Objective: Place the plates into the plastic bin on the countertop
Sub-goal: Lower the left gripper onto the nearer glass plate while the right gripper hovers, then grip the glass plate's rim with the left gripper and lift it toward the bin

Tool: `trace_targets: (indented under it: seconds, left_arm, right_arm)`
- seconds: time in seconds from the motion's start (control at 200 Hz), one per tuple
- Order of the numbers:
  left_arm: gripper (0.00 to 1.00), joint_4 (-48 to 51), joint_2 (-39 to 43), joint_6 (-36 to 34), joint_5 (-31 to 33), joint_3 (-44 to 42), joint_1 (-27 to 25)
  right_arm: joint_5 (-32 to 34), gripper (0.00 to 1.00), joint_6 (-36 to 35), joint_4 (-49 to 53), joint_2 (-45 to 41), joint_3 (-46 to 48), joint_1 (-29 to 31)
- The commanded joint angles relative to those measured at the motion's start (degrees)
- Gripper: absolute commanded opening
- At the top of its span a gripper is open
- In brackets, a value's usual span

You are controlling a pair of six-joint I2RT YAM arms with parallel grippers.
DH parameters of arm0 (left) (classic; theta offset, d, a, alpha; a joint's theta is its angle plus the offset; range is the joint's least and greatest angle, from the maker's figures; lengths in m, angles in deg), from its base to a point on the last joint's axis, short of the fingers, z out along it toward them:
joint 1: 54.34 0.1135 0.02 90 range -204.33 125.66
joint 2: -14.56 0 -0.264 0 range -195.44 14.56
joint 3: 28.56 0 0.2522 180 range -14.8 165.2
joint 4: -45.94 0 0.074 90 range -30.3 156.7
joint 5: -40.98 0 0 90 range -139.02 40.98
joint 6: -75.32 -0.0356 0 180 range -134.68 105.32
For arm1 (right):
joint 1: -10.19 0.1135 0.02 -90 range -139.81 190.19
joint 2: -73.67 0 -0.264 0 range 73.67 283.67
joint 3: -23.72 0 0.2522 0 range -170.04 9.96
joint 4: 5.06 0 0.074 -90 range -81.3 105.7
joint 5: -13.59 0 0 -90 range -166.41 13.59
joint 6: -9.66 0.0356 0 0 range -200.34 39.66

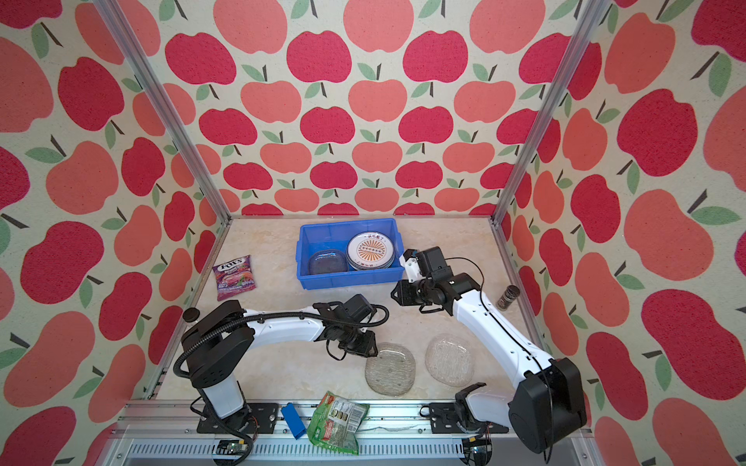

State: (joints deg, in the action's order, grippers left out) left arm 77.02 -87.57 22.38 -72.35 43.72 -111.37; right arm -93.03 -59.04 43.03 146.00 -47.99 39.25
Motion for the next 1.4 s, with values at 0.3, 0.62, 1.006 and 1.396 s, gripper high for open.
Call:
trace_targets:
  seconds: [0.3,0.62,1.006,1.396]
  left_arm:
    - [0.21,1.8,-1.0,1.8,0.6,1.0,-0.4]
    - [0.15,2.4,-1.2,1.7,0.8,1.1,0.0]
    - [0.00,10.2,-0.1,-1.6,2.6,5.5,3.1]
    - [0.00,35.4,9.8,-14.1,9.7,32.4,21.5]
  right_arm:
    - [-0.5,0.28,-1.1,-0.2,-1.2,2.0,-1.0]
    - [0.3,0.28,-0.4,-1.2,-1.5,2.4,-1.1]
    - [1.9,0.28,1.0,-1.6,-1.9,0.5,-2.2]
    - [4.4,0.28,2.4,-1.5,-1.2,-10.0,-6.3]
